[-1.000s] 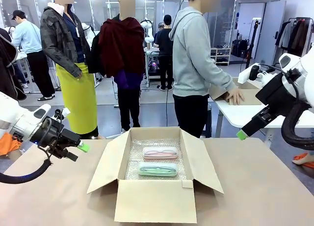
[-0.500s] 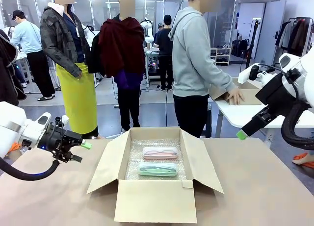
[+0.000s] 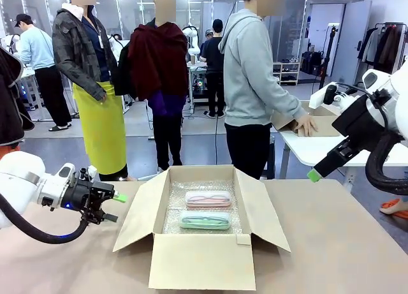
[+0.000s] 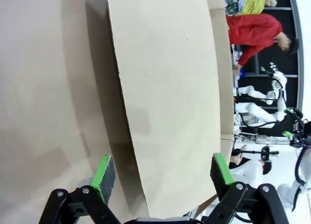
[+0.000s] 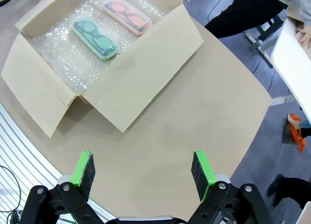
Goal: Pack the glasses set securely to prepare it for shipping.
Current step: Position the Package Box on the left side of the table.
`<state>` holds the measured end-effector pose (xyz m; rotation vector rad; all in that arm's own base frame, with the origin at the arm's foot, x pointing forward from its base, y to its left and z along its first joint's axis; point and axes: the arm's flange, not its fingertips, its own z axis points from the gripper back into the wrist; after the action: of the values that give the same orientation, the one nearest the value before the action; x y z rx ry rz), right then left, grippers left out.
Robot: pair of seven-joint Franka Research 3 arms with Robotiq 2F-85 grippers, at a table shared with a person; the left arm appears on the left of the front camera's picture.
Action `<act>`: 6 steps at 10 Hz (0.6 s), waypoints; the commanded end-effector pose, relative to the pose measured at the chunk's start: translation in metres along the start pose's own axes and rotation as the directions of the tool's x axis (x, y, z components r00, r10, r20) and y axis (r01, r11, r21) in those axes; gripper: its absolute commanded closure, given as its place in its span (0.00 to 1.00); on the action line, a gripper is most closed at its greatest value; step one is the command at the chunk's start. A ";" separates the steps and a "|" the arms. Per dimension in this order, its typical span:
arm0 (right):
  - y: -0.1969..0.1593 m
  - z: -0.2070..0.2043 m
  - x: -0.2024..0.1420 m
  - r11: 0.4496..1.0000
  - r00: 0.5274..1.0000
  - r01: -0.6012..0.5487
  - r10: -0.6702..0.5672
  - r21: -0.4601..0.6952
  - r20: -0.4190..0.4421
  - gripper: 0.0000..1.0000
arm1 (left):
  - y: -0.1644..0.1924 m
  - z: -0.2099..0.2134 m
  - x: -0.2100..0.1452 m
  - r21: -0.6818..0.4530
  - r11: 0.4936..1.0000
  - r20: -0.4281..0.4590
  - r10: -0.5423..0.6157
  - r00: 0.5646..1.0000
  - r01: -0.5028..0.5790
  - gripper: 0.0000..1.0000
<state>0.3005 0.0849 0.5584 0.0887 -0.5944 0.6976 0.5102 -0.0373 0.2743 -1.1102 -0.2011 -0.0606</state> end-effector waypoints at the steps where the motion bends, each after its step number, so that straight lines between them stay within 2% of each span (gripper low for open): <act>1: 0.002 0.001 0.000 1.000 1.000 -0.003 0.003 -0.011 0.000 0.00 | 0.002 -0.009 0.003 -0.063 0.998 0.025 -0.018 1.000 0.020 0.00; 3: 0.002 0.001 0.000 1.000 1.000 -0.003 0.003 -0.011 0.000 0.00 | 0.004 -0.019 0.000 -0.102 0.995 0.016 0.009 1.000 -0.007 0.00; 6: 0.002 0.001 0.000 1.000 1.000 -0.003 0.003 -0.011 0.000 0.00 | 0.008 -0.027 -0.003 -0.103 0.995 0.004 0.016 1.000 -0.015 0.00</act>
<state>0.3005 0.0849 0.5584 0.0886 -0.5944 0.6976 0.5090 -0.0567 0.2598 -1.1767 -0.1704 -0.0446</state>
